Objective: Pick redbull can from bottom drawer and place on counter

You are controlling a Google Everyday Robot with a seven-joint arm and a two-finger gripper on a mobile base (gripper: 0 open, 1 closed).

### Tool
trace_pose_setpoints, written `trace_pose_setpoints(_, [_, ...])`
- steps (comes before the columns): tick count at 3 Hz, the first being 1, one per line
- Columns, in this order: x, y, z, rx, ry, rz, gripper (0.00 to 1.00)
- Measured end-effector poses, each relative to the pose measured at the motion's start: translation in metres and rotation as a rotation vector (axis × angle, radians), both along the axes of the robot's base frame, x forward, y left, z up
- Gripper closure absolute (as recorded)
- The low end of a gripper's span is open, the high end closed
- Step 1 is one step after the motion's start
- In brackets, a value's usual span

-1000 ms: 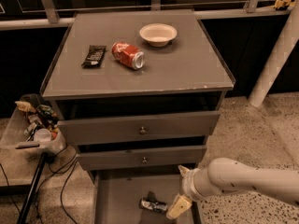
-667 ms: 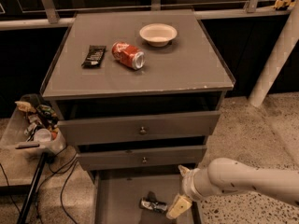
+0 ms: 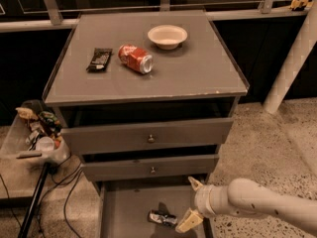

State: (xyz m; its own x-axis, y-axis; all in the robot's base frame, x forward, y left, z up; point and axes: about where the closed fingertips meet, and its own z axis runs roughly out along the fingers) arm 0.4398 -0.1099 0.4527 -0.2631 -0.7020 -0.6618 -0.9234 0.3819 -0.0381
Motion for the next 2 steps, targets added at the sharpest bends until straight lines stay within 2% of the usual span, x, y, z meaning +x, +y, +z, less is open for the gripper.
trace_pose_setpoints(1, [0.009, -0.006, -0.020, 0.109, -0.078, -0.011, 0.00])
trace_pose_setpoints(2, [0.016, -0.012, -0.047, 0.159, -0.121, -0.018, 0.00])
